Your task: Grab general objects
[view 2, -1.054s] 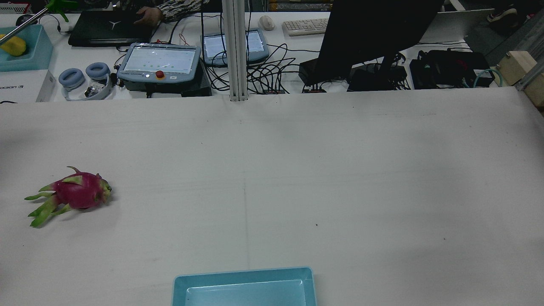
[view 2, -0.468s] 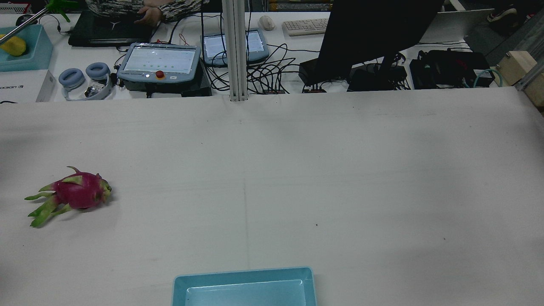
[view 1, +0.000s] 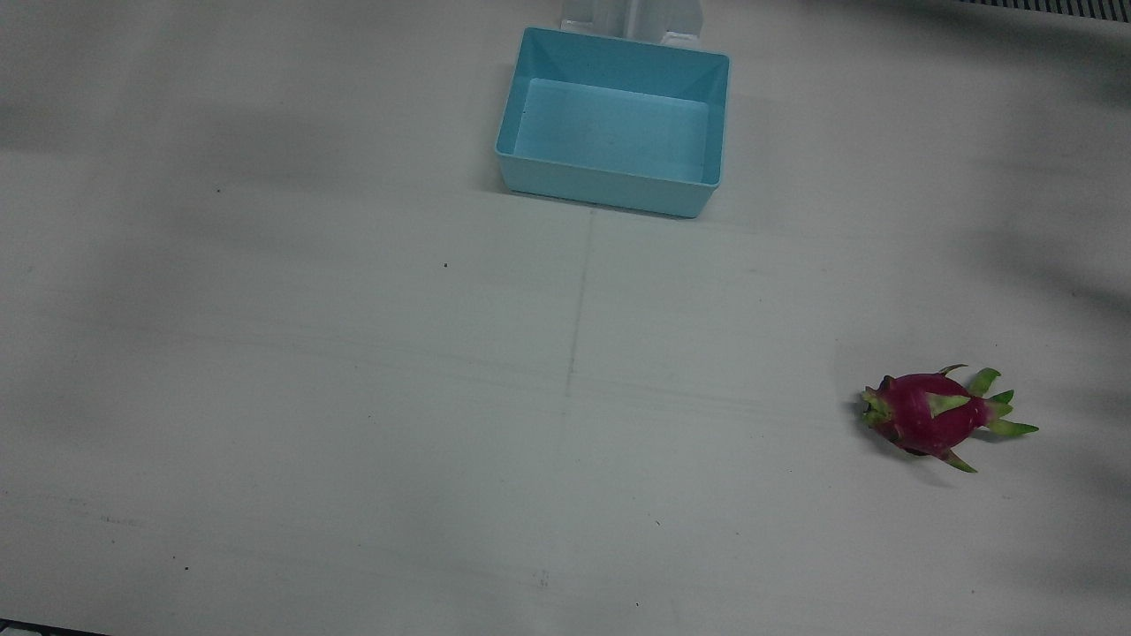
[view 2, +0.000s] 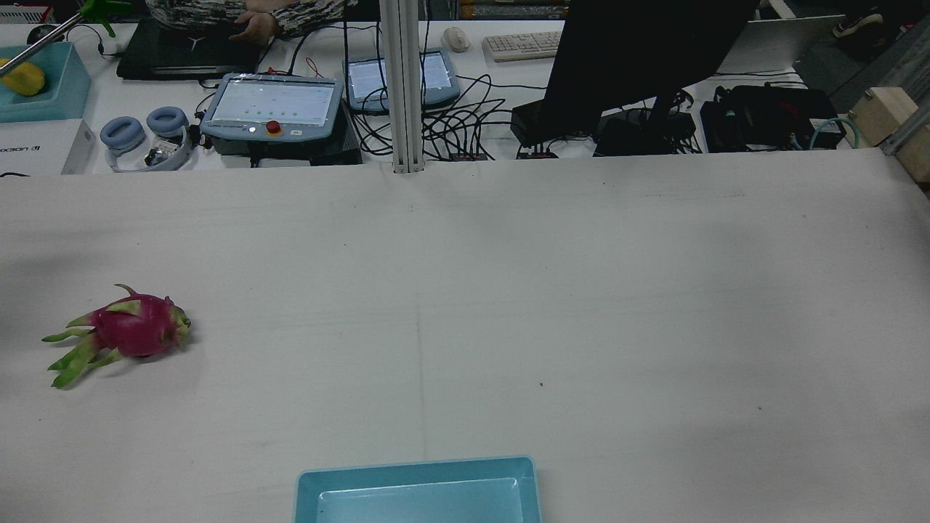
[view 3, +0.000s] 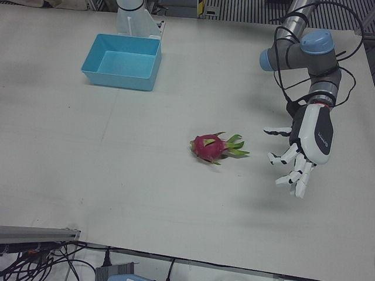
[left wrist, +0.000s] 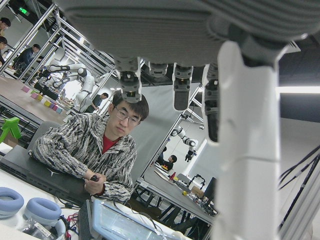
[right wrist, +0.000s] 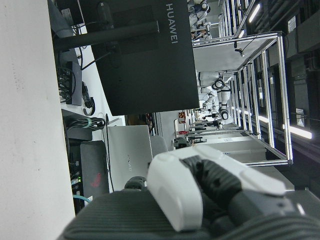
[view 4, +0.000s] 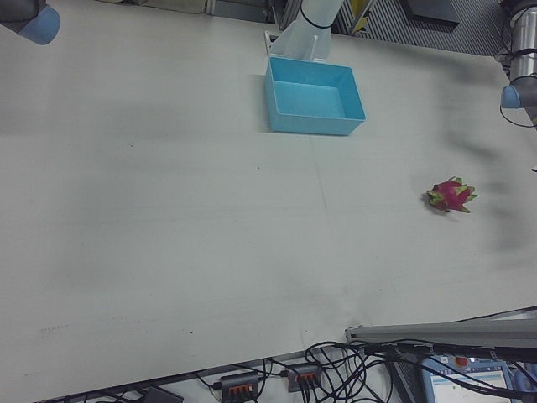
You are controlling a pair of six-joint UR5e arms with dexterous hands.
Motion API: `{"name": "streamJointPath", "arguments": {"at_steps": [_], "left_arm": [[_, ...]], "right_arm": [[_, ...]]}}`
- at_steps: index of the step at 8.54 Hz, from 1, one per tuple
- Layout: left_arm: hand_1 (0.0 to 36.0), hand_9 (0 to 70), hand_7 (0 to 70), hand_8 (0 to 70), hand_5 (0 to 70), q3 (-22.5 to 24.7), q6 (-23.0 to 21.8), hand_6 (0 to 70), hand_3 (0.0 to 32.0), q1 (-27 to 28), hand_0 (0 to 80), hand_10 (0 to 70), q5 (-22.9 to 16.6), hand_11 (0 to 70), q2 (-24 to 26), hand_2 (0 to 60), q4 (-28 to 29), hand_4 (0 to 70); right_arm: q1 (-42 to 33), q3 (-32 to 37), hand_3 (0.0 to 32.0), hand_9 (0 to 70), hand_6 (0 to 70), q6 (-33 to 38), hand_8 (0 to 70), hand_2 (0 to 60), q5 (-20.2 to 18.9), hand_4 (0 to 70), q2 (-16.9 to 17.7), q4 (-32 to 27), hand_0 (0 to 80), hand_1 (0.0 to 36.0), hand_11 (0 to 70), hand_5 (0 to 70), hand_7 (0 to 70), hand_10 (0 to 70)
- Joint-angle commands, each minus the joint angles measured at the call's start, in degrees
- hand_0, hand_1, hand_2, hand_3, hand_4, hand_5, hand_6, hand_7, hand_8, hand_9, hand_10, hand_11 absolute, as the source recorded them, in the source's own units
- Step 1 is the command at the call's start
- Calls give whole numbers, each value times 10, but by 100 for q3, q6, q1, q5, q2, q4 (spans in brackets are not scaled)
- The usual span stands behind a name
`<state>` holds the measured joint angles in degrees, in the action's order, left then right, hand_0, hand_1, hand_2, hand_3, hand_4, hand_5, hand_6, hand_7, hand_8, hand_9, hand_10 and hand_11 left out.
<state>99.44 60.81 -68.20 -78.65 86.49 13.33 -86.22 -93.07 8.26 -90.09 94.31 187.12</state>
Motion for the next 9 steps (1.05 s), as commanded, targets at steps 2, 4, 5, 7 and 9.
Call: {"name": "streamJointPath", "arguments": {"at_steps": [2, 4, 5, 7, 9], "left_arm": [[360, 55, 348, 0, 259, 1217, 1272, 0, 22, 60, 800, 0, -658, 0, -212, 600, -1401, 127], [360, 42, 282, 0, 2, 1236, 1801, 0, 124, 358, 800, 0, -686, 0, -185, 600, -1657, 162], [360, 39, 269, 0, 0, 1236, 1846, 0, 146, 560, 800, 0, -643, 0, -168, 600, -1736, 129], [360, 50, 322, 0, 22, 1236, 1960, 0, 120, 763, 800, 0, -520, 0, -159, 600, -1754, 156], [360, 65, 396, 0, 488, 1209, 2127, 0, 10, 1279, 800, 0, -39, 0, -80, 600, -1912, 132]], "right_arm": [[0, 0, 0, 0, 0, 0, 0, 0, 0, 0, 0, 0, 0, 0, 0, 0, 0, 0], [0, 8, 0, 0, 0, 0, 0, 0, 0, 0, 0, 0, 0, 0, 0, 0, 0, 0], [0, 0, 0, 0, 0, 0, 0, 0, 0, 0, 0, 0, 0, 0, 0, 0, 0, 0], [0, 0, 0, 0, 0, 0, 0, 0, 0, 0, 0, 0, 0, 0, 0, 0, 0, 0], [0, 8, 0, 0, 0, 0, 0, 0, 0, 0, 0, 0, 0, 0, 0, 0, 0, 0]]}}
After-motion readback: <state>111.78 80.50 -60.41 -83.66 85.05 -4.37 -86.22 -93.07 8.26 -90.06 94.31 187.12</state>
